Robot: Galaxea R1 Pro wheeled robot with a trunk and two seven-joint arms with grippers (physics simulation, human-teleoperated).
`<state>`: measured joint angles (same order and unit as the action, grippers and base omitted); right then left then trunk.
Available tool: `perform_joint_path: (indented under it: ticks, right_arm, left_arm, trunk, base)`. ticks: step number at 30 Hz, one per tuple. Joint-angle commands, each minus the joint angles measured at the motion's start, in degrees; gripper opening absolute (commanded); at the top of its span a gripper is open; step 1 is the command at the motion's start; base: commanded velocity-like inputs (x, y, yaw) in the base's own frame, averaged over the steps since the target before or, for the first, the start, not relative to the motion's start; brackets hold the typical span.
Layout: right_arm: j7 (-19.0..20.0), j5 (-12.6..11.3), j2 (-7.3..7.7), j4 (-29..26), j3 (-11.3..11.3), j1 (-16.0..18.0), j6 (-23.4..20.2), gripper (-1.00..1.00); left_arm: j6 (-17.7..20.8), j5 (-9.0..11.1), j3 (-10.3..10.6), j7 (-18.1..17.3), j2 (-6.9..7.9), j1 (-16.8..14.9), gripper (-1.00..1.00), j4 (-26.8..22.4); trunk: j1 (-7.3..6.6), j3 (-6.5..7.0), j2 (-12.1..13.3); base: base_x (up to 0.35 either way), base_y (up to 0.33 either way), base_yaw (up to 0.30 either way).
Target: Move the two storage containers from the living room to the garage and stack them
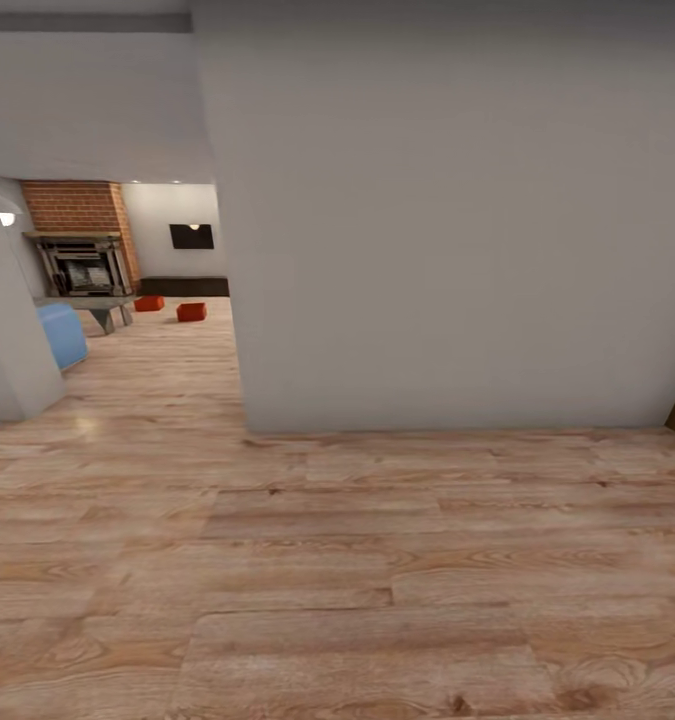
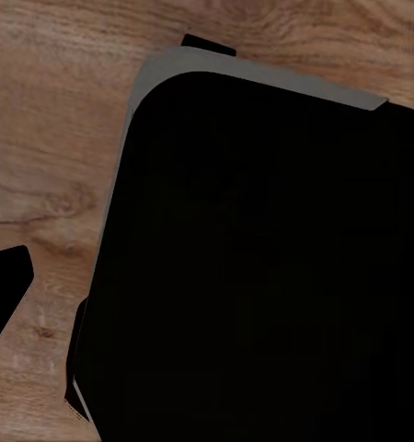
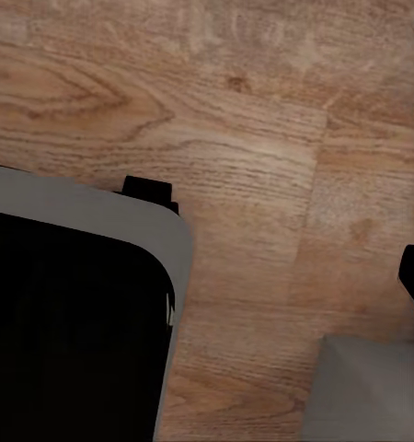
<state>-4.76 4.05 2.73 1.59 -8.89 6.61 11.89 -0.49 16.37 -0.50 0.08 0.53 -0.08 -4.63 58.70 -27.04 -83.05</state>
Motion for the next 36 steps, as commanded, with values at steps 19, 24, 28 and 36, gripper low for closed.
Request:
perform_joint_path:
  ticks: [19, 24, 28, 36]
  right_arm:
    - [-0.34, 0.43, -0.05, 0.17, -0.21, 0.07, 0.32, 1.00]
    - [-0.34, 0.43, -0.04, 0.18, -0.19, 0.07, 0.32, 1.00]
    - [-0.34, 0.43, -0.02, 0.17, -0.17, 0.07, 0.34, 1.00]
    - [-0.25, 0.43, 0.02, 0.20, -0.16, 0.07, 0.49, 1.00]
  left_arm:
    - [-0.55, 0.23, 0.02, 0.01, 0.00, -0.01, 1.00, -0.03]
    - [-0.57, 0.24, 0.01, 0.01, -0.01, -0.01, 1.00, -0.03]
    - [-0.57, 0.23, 0.01, 0.01, -0.03, -0.01, 1.00, -0.03]
    - [-0.57, 0.24, 0.02, 0.01, -0.07, -0.01, 1.00, -0.03]
  trunk:
    - [0.03, -0.05, -0.02]
    - [0.03, -0.05, -0.02]
    - [0.03, -0.05, -0.02]
    - [0.03, -0.05, -0.02]
  base:
    - [0.325, 0.000, 0.000]
    - [0.325, 0.000, 0.000]
    - [0.325, 0.000, 0.000]
    - [0.325, 0.000, 0.161]
